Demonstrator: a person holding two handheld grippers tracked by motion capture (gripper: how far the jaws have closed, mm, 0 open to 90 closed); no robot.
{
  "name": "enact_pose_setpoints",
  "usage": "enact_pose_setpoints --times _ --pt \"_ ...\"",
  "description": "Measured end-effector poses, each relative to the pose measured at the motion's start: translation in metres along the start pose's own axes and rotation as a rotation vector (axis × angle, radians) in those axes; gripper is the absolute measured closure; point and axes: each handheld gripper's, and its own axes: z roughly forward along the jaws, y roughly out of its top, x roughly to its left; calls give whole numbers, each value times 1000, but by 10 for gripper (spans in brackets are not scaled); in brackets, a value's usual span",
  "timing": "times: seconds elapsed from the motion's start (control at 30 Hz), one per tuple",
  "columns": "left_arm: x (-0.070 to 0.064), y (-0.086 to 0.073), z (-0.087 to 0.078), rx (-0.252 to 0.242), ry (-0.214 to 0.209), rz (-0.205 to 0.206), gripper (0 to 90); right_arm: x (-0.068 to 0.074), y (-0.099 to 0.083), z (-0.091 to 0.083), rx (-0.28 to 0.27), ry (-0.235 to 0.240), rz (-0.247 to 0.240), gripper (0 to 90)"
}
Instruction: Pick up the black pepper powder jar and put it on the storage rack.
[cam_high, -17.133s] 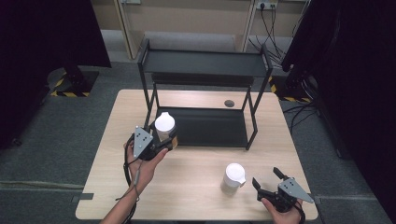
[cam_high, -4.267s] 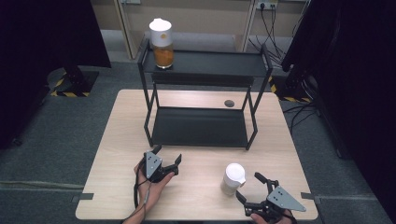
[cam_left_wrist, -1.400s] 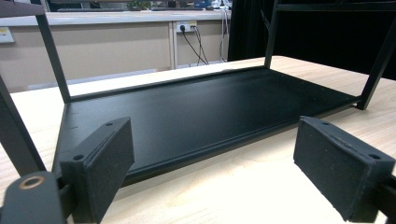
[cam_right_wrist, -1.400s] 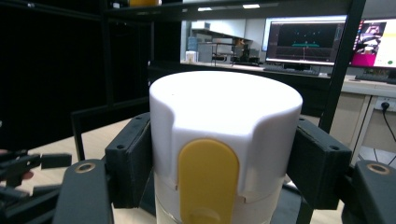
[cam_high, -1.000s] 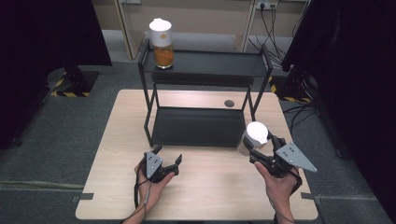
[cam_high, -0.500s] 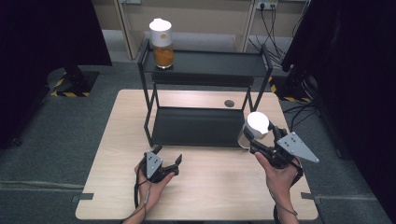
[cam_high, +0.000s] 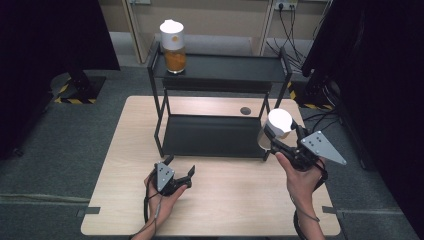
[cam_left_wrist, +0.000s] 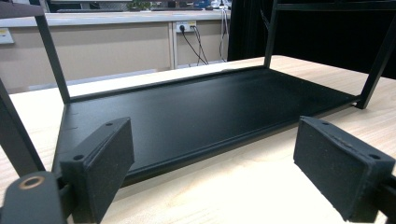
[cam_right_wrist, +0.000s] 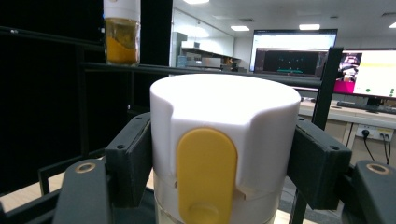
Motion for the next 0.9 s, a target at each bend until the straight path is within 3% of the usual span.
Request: enact_pose_setpoints --times 0.9 --pt "1 0 0 2 -3 -1 118 -4 35 29 -19 -19 -13 309"
